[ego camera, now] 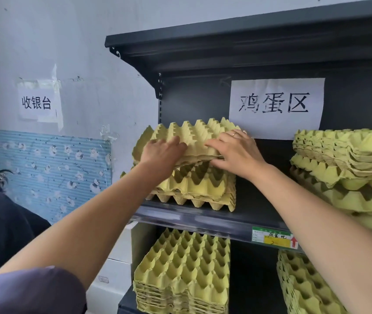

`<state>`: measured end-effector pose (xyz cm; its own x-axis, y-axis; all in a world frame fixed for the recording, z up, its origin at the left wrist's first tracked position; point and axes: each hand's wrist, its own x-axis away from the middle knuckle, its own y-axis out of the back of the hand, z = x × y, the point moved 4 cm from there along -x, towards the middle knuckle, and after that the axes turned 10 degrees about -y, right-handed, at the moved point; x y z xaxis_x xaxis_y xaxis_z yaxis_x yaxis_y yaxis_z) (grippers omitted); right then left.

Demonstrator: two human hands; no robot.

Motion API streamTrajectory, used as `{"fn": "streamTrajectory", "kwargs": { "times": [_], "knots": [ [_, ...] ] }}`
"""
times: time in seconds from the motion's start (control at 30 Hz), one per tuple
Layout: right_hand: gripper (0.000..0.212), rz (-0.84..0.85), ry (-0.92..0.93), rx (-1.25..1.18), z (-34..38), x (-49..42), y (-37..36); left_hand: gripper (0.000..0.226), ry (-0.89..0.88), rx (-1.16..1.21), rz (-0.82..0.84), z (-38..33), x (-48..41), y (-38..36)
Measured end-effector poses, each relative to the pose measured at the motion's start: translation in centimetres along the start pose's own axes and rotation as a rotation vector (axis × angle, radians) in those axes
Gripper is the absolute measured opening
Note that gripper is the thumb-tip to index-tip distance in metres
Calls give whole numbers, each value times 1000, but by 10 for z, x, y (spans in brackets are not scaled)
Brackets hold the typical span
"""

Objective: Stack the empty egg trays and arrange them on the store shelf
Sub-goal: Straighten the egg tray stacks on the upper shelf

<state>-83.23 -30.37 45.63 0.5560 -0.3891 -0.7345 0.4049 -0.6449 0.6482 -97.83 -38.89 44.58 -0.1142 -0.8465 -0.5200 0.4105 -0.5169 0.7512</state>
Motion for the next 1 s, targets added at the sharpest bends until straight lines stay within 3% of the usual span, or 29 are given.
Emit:
{"fn": "streamTrajectory", "kwargs": {
  "times": [0.27,0.5,0.7,0.87,1.0],
  "knots": [
    [45,37,-42,-45,60,-14,-9,55,-60,17,-41,64,5,-31],
    [48,297,-64,-53,70,-11,-41,52,-174,187,219,73,13,-72],
    [50,307,-95,-17,62,-4,-48,66,-200,178,172,67,15,-81],
    [74,362,-77,162,75,15,-63,82,-207,61,196,57,23,-96],
    [80,373,-93,207,72,15,-59,81,-220,38,145,57,24,-97]
  ]
}}
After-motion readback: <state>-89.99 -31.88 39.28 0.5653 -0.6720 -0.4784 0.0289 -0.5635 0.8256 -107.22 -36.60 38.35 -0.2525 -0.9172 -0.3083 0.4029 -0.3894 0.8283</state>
